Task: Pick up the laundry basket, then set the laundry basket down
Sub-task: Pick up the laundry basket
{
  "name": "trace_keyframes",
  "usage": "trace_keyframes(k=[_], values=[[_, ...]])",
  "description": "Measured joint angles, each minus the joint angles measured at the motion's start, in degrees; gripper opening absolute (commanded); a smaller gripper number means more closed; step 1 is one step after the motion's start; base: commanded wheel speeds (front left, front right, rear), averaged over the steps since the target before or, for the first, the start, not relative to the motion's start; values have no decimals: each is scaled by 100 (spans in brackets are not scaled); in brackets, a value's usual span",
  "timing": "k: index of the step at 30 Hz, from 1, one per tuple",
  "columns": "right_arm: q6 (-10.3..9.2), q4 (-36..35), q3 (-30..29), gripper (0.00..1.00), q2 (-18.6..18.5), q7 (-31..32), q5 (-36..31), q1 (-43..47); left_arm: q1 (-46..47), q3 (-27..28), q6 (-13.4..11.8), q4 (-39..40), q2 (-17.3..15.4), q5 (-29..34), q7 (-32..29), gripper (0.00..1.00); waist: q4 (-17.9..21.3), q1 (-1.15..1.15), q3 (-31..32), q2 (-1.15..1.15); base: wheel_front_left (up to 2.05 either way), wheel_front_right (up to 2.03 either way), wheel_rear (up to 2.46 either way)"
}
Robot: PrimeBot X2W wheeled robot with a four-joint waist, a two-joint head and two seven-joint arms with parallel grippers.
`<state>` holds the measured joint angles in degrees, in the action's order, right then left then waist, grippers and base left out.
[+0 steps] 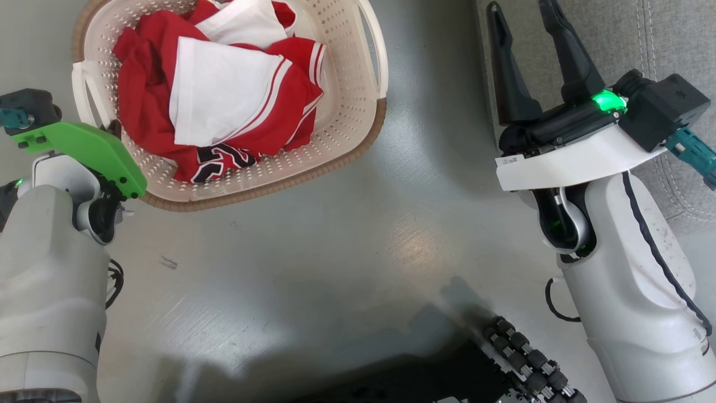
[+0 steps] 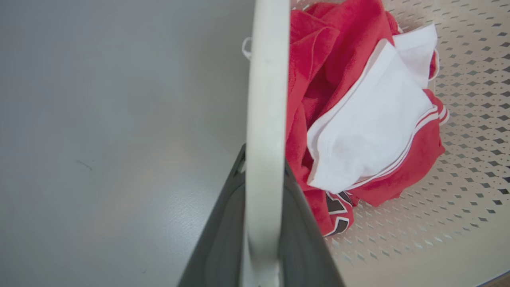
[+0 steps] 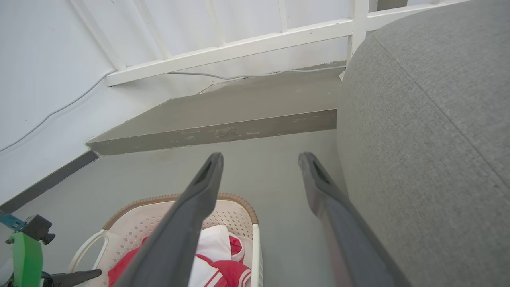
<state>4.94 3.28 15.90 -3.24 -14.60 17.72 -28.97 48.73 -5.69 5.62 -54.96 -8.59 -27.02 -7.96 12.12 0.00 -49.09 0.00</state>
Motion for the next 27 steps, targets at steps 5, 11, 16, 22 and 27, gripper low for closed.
trace_keyframes(k=[5,11,16,22,27], values=[[0,20,26,100,1,0,1,-1,0,-46,36,-91,25,0,103,0,-30,0,49,0,0,0,0],[-1,29,26,100,0,1,1,-1,-1,-90,51,-244,156,-47,156,0,-49,0,102,0,0,0,0],[-2,32,27,100,0,0,1,-1,-2,-171,92,-365,249,-47,180,0,-65,0,135,0,0,0,0],[-8,38,31,100,0,0,0,-1,-5,-174,94,-479,252,-100,224,0,-80,0,144,0,0,0,0],[-9,49,35,100,0,0,0,-1,-4,-172,99,-555,252,-113,246,0,-91,0,138,0,0,0,0]])
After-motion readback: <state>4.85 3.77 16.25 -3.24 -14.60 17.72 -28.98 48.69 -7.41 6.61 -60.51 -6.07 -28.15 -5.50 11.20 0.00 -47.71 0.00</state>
